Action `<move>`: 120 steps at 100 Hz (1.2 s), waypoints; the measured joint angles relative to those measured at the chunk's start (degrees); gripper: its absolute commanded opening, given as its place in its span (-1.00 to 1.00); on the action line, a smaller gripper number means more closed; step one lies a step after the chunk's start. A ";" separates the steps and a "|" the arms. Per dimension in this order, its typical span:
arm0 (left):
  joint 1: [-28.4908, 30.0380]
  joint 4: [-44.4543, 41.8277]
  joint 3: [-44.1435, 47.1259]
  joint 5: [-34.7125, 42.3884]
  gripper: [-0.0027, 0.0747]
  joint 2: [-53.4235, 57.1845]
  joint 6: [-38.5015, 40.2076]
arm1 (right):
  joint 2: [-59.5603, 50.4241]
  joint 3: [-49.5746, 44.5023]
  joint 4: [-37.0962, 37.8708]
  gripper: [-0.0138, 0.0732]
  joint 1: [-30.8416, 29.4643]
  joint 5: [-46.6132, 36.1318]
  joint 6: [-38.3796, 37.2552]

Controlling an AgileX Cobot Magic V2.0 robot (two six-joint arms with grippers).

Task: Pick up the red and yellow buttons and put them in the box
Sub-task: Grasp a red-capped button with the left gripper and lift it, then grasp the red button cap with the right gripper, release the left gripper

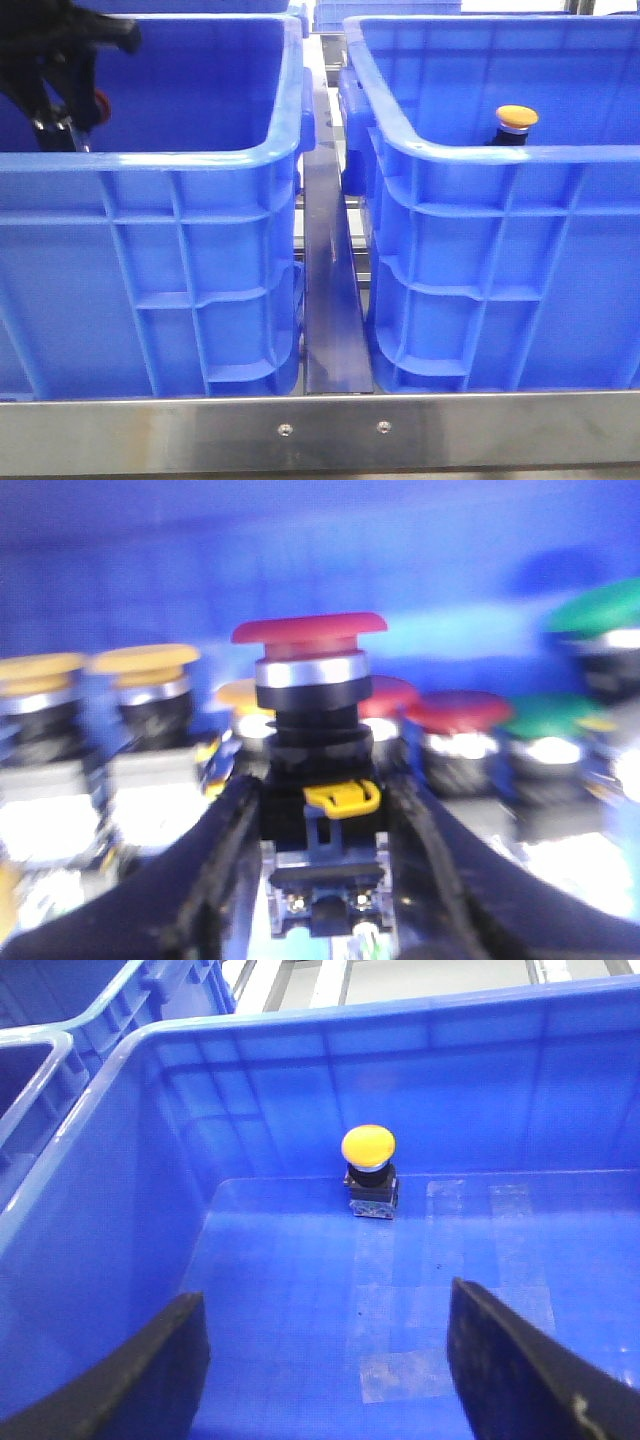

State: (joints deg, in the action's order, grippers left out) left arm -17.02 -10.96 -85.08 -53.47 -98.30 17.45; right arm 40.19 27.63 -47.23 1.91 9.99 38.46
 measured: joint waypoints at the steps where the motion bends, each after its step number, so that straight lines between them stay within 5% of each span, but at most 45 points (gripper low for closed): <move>1: -0.16 0.00 0.44 0.01 -0.49 0.89 0.00 | 0.00 0.00 0.00 0.53 0.00 0.00 0.00; 42: -12.60 1.84 10.22 5.94 -0.49 17.17 -0.12 | 0.00 0.00 0.00 0.53 0.00 0.00 0.00; 80: -28.86 8.05 10.22 9.78 -0.50 20.85 -11.05 | 0.00 0.00 0.00 0.53 0.00 0.00 0.00; 120: -33.40 8.58 10.22 9.78 -0.50 20.85 -11.76 | 0.80 2.32 -0.34 0.53 0.00 3.82 0.00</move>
State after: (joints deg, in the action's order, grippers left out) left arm -50.42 -2.38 -74.85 -43.69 -77.44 5.70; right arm 40.99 29.95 -47.57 1.91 13.81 38.46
